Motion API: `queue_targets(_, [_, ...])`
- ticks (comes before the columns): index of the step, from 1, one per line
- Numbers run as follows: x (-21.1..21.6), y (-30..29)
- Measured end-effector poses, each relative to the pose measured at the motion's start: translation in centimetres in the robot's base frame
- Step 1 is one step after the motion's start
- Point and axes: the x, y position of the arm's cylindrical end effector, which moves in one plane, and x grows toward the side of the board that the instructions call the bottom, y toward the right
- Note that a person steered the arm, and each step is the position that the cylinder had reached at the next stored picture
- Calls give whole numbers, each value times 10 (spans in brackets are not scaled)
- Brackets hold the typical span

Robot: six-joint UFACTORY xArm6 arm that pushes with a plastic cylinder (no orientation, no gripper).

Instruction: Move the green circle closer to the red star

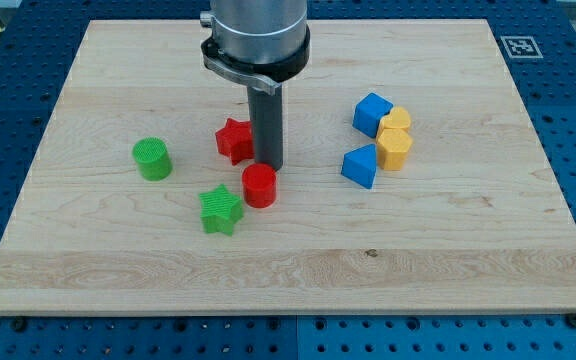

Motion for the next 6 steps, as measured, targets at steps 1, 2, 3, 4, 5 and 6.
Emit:
queue_targets(1, [31,-13])
queue_targets(2, [62,-47])
queue_targets(3, [68,-90])
queue_targets(4, [57,-137])
queue_targets(5, [43,-176])
queue_targets(6, [4,-176])
